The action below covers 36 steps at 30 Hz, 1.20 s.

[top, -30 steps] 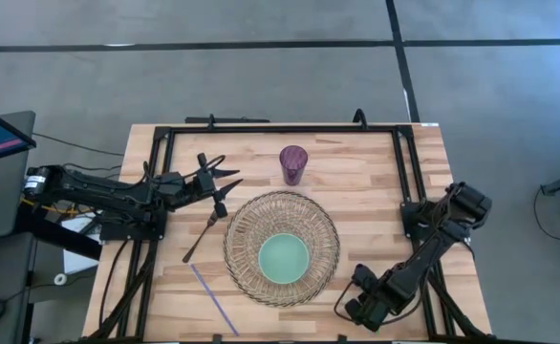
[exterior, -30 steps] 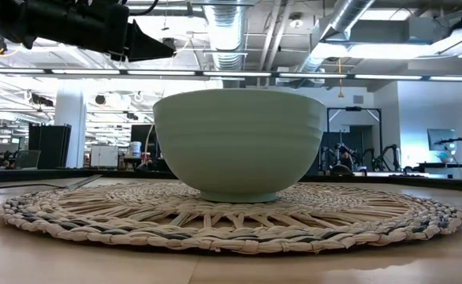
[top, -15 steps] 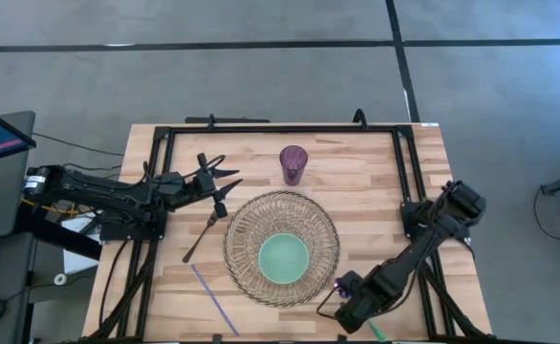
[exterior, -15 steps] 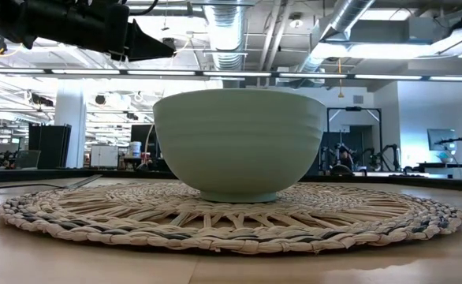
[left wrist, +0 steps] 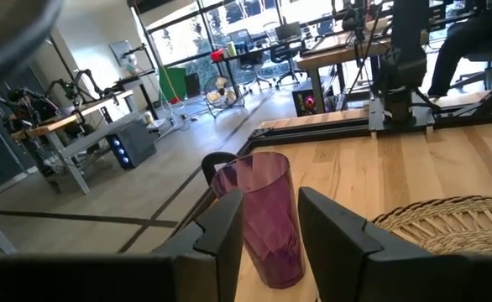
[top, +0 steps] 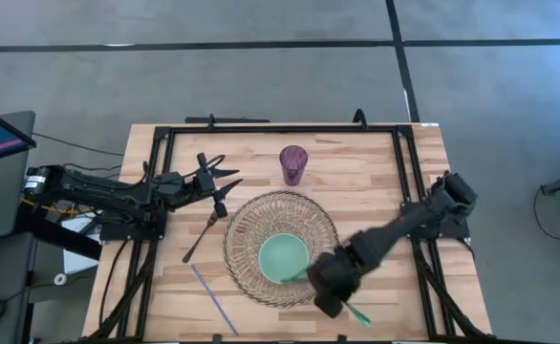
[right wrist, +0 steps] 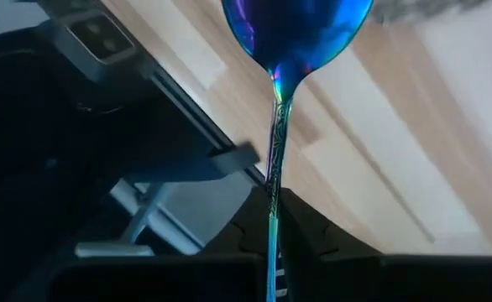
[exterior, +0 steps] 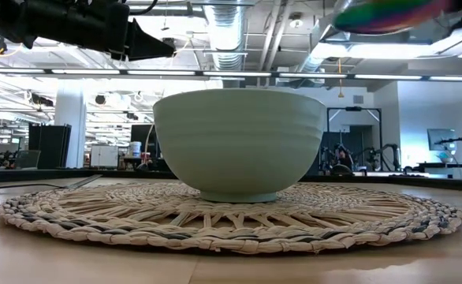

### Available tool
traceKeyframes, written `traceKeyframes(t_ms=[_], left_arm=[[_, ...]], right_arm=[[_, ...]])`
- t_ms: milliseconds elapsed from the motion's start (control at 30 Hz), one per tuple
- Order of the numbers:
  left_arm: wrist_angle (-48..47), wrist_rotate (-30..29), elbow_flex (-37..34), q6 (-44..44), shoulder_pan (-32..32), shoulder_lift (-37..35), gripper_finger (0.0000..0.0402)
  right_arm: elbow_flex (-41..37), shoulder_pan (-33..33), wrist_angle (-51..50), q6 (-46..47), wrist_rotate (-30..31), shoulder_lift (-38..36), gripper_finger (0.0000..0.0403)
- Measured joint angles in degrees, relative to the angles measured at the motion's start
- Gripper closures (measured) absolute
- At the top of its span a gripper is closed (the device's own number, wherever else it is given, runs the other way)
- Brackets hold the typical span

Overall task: Pick & Place Utensil
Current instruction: Put the blue spoon into the green bowl

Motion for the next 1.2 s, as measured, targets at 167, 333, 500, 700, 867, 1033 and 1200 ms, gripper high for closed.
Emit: traceKeyframes(t_ms=[167, 333, 500, 700, 867, 1033, 1200], left_arm=[[-0.4, 4.76, 0.0, -3.21, -0.01, 0.01, 0.0285], [-0.74, 20.99, 0.04, -4.7, -0.01, 1.69, 0.0285], [-3.41, 34.79, 0.04, -7.2, -0.11, 6.25, 0.029], [-3.12, 41.47, 0.04, -7.68, -2.3, 14.36, 0.0332], [3.74, 41.59, 0.05, -7.61, -4.26, 19.23, 0.0391], [9.89, 43.08, 0.07, -7.71, -6.73, 21.95, 0.0394], [16.78, 43.55, 0.07, -7.85, -9.42, 25.31, 0.0396]], right_arm=[[-0.02, -7.25, 0.06, -10.59, -4.2, 0.09, 0.0394], [-0.07, -13.29, 0.26, -21.69, -6.01, 0.42, 0.0393], [-0.15, -17.36, -0.05, -22.57, -8.06, 1.94, 0.0393], [-0.07, -17.77, 3.02, -24.16, -19.96, 8.05, 0.0393], [-0.07, -17.36, 3.21, -25.92, -26.63, 12.17, 0.0391], [0.02, -18.26, 4.1, -26.28, -27.94, 13.1, 0.0389], [-0.04, -19.82, 4.99, -26.24, -28.1, 12.86, 0.0389]])
